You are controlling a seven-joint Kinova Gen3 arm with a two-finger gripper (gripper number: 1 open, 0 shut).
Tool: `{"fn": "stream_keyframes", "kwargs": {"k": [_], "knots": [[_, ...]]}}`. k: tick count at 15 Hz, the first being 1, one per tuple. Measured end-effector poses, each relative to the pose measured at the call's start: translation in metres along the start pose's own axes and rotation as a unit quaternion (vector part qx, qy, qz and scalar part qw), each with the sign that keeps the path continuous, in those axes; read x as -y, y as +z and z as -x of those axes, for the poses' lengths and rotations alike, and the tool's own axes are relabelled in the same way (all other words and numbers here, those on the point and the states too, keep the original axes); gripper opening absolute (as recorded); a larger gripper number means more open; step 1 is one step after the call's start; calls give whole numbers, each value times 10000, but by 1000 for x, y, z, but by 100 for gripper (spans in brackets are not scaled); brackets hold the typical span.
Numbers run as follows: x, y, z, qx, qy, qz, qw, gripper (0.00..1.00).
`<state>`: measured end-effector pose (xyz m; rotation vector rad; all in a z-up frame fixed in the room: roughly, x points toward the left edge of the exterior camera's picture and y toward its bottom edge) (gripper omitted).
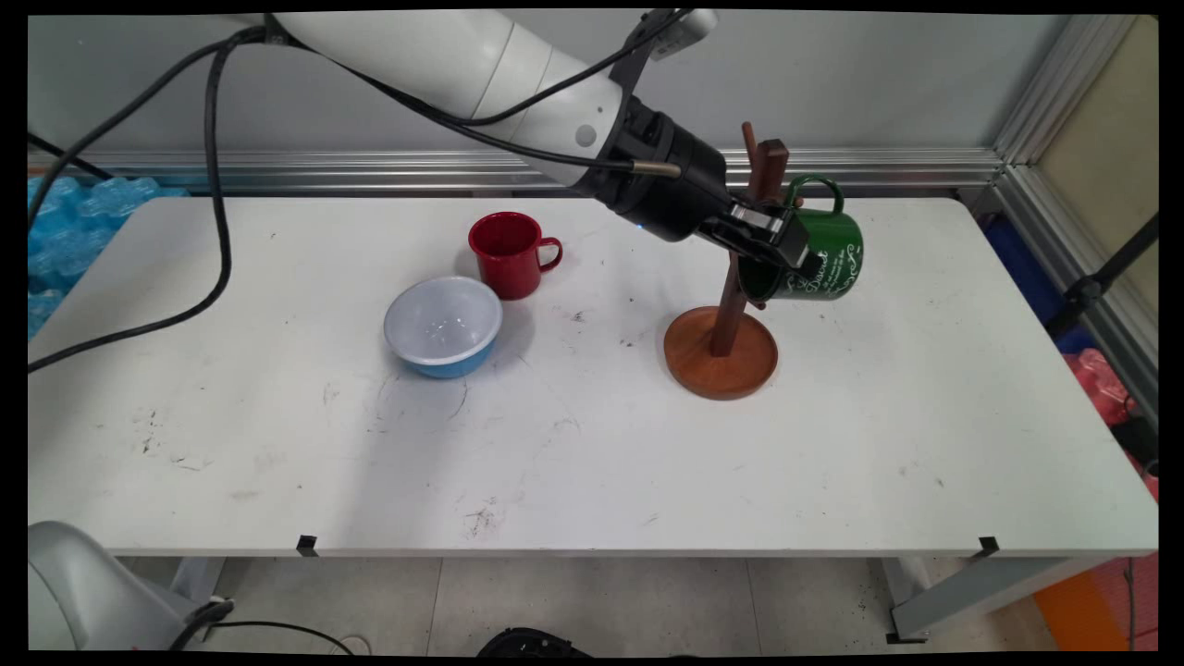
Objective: Place the picked object on the table
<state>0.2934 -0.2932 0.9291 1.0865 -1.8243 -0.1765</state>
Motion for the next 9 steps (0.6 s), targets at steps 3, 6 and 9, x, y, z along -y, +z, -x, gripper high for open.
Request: {"fn": "stream_keyframes", "kwargs": {"k": [3,6,9], "knots": [[-5,-3,2,25,4,57,10000,0],[-11,-7,3,51,-12,93,9999,0],[-17,-12,5,93,-33,115,9999,0]]}}
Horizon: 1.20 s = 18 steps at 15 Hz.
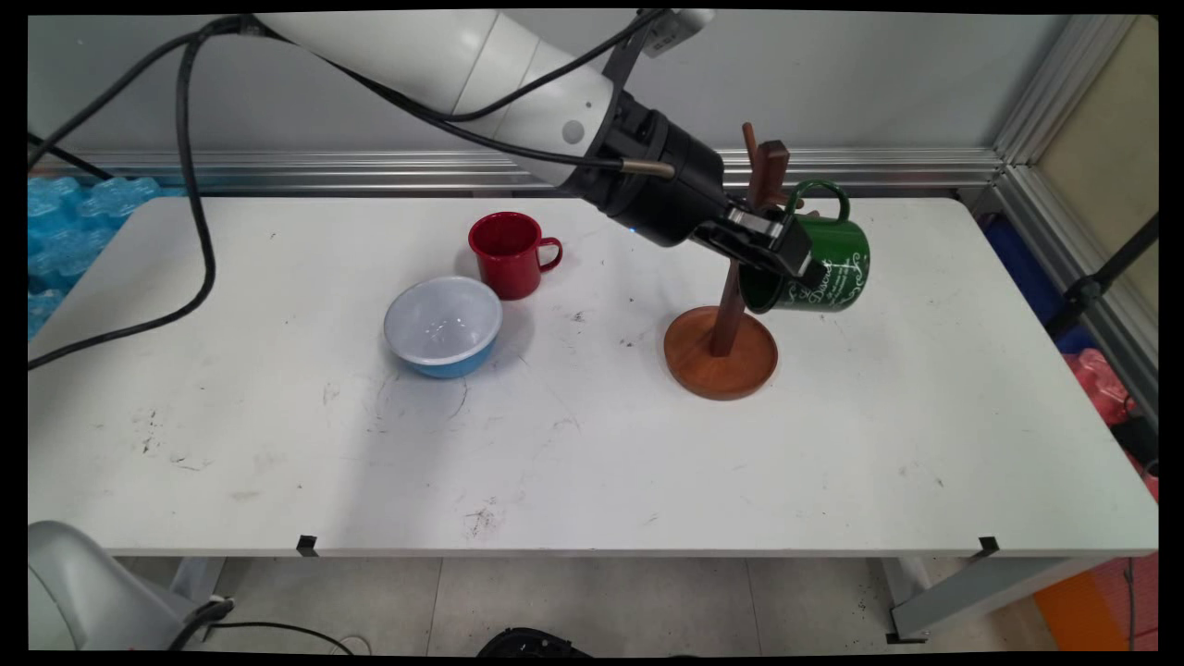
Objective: Place the picked object on the table
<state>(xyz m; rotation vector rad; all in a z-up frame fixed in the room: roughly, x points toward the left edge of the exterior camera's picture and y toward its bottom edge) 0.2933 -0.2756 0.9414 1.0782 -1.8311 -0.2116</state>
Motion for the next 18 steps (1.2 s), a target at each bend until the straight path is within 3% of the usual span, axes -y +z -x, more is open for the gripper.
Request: {"fn": "stream_keyframes", "kwargs": {"k": [7,15,18], "knots": [[-11,-22,5,146,62,-6,9999,0],[-8,-71,1,505,409,-293,9975,0],[-4,-94,0,712,628,-414,9946,0]]}}
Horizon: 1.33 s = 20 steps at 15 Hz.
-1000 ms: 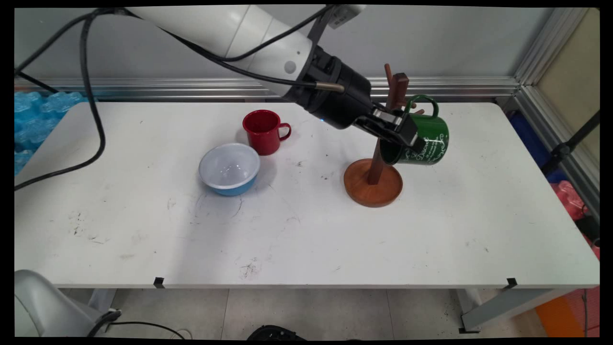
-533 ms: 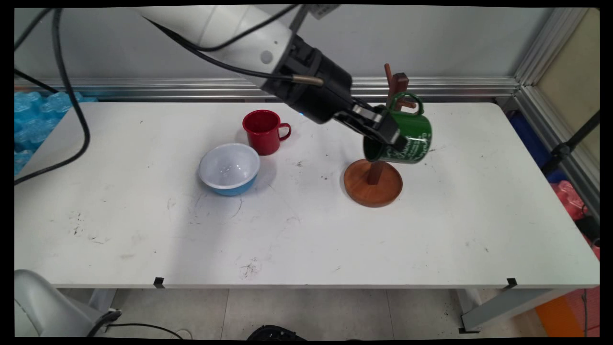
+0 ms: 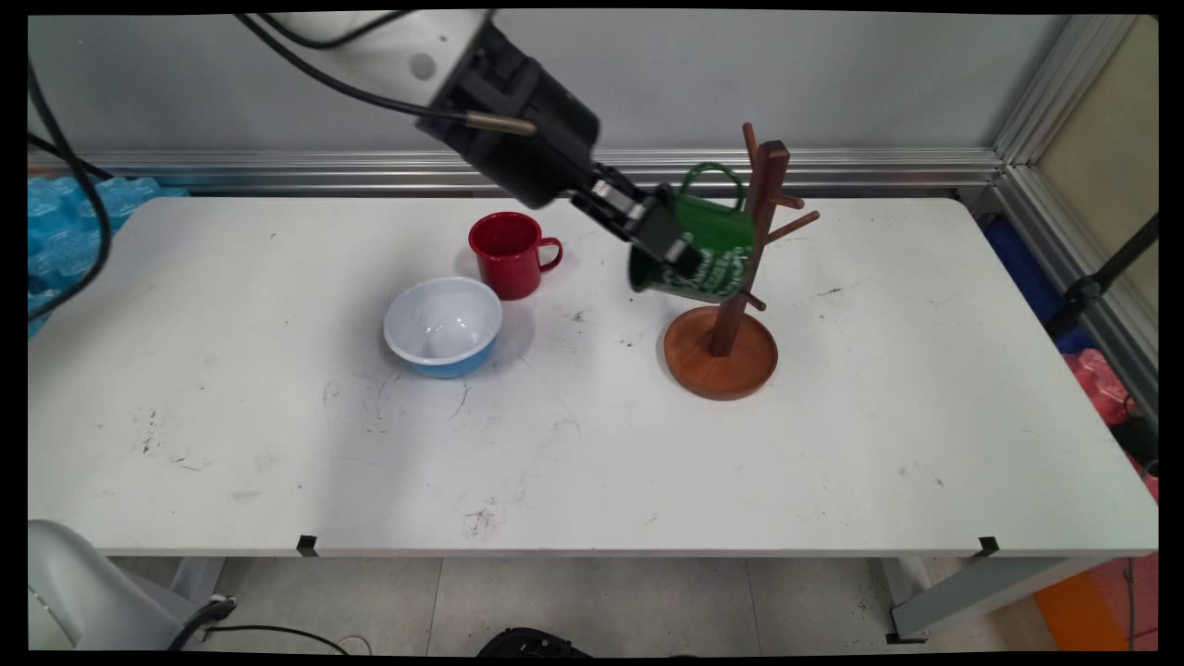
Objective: Place the picked object on the table
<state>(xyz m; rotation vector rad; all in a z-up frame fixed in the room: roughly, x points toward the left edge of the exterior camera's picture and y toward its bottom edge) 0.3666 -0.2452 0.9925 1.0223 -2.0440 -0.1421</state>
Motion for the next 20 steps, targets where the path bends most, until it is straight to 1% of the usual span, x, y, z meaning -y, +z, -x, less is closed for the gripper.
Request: {"fn": "stream_keyframes", "kwargs": {"k": [3,6,9,10,13,16,18,20], "knots": [[2,-15,4,167,134,-65,9998,0],[3,-34,11,448,316,-185,9983,0],[5,-46,16,696,464,-335,9959,0],[6,-51,18,811,532,-407,9944,0],[8,-62,25,1222,755,-657,9874,0],[8,-70,33,1636,925,-879,9782,0],[7,-74,41,1939,1033,-1015,9703,0],[7,-75,47,2185,1118,-1129,9628,0]]}}
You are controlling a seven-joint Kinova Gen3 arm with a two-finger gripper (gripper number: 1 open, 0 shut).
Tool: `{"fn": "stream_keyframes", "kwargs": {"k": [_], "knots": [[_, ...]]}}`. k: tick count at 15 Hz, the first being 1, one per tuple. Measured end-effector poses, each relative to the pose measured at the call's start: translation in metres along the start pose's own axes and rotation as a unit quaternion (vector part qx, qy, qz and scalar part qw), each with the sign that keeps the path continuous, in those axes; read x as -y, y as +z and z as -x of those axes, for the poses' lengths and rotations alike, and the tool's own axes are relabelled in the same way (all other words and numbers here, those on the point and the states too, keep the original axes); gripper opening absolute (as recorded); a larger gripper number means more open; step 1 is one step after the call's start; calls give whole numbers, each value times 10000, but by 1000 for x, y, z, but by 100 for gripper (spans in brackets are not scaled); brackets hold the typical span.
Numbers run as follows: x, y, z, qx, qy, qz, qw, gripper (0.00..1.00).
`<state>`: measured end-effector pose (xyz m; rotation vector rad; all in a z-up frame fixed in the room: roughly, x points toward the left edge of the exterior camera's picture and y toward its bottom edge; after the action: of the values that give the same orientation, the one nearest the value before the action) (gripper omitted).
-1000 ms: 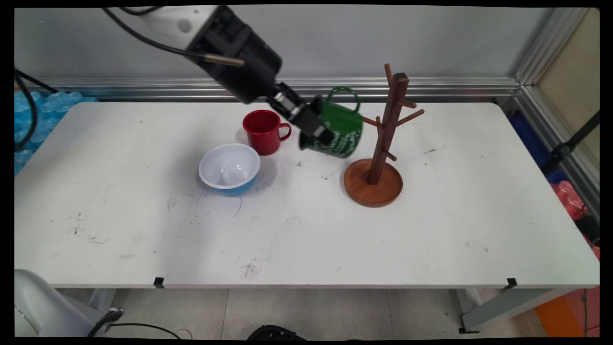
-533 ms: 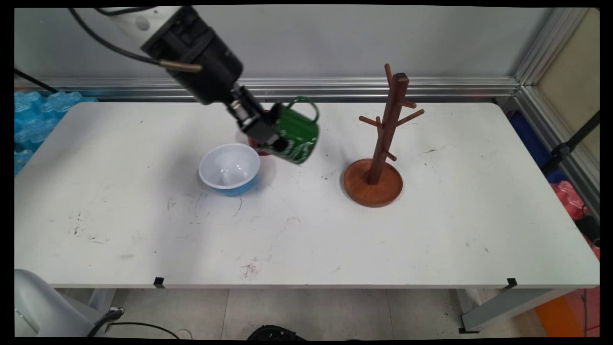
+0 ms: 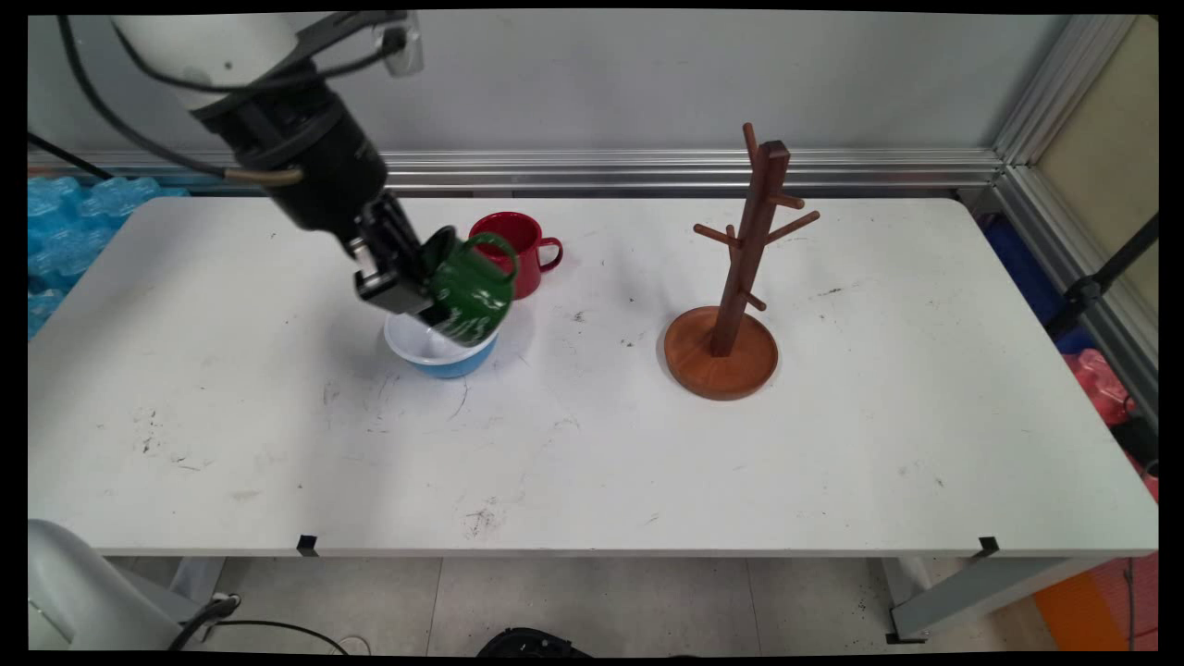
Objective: Place the picked object on the table
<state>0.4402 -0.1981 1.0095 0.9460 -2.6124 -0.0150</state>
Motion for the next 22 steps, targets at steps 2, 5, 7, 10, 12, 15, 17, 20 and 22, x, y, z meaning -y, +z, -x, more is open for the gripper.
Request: {"fn": "stream_keyframes", "kwargs": {"k": [2,5,7,10,12,15,17,20,22], "knots": [[-1,2,8,299,116,-134,9994,0],[-1,7,18,660,255,-294,9971,0],[0,12,25,883,352,-392,9947,0],[1,19,32,1101,470,-494,9916,0],[1,26,36,1237,554,-555,9892,0],[1,35,40,1385,642,-634,9862,0],[2,41,43,1477,698,-692,9841,0],[3,53,49,1612,772,-786,9808,0],[3,59,51,1660,811,-823,9793,0]]}}
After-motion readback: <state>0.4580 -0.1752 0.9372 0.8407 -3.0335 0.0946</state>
